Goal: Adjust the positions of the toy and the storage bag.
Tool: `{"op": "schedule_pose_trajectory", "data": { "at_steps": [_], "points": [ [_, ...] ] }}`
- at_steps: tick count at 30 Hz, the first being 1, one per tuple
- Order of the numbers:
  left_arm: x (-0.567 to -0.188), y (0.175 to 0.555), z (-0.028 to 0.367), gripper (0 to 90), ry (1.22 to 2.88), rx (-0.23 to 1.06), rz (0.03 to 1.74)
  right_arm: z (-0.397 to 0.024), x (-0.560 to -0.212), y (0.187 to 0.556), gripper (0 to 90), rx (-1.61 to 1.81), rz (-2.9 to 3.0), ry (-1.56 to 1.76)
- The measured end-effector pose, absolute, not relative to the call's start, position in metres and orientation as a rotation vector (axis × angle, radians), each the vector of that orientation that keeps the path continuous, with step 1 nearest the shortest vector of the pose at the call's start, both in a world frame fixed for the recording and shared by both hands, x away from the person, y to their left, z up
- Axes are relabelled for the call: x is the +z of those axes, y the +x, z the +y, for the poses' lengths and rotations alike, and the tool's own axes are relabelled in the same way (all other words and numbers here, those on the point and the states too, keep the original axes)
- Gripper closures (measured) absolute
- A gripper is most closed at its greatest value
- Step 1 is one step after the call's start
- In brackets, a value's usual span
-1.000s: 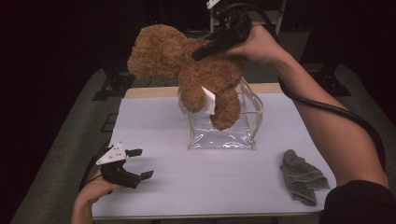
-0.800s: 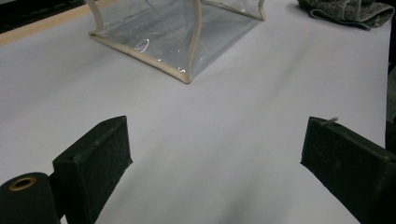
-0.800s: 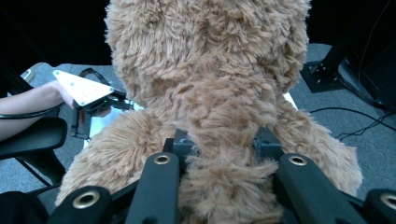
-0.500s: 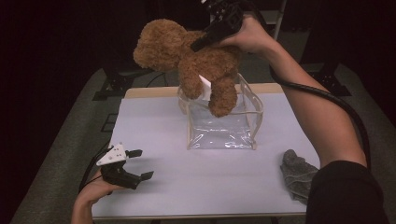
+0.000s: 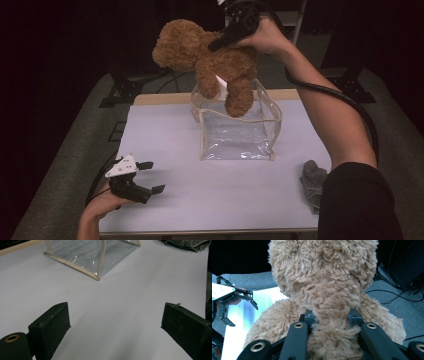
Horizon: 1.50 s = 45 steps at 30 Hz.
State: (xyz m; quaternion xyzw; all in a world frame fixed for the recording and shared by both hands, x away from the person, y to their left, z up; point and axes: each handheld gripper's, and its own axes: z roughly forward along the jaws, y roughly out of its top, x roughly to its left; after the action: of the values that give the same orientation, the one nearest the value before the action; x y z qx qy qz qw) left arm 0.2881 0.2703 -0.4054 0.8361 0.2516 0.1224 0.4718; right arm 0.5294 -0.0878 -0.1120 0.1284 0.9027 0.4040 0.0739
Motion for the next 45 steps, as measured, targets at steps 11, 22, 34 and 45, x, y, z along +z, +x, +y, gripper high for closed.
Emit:
{"op": "schedule_pose_trajectory", "data": {
  "at_steps": [11, 22, 34, 45],
  "points": [
    [-0.406, 0.287, 0.270, 7.6, 2.044, 0.294, 0.610, -0.078, -0.125, 0.512, 68.9, 1.217, 2.746, 0.349],
    [-0.408, 0.288, 0.267, 7.6, 2.057, 0.284, 0.608, -0.093, -0.147, 0.509, 68.9, 1.268, 2.772, 0.375],
    [-0.408, 0.288, 0.266, 7.6, 2.062, 0.280, 0.599, -0.120, -0.159, 0.531, 68.9, 1.198, 2.734, 0.476],
    [-0.407, 0.287, 0.264, 7.6, 2.067, 0.279, 0.593, -0.135, -0.183, 0.532, 68.9, 1.134, 2.737, 0.533]
  ]
}}
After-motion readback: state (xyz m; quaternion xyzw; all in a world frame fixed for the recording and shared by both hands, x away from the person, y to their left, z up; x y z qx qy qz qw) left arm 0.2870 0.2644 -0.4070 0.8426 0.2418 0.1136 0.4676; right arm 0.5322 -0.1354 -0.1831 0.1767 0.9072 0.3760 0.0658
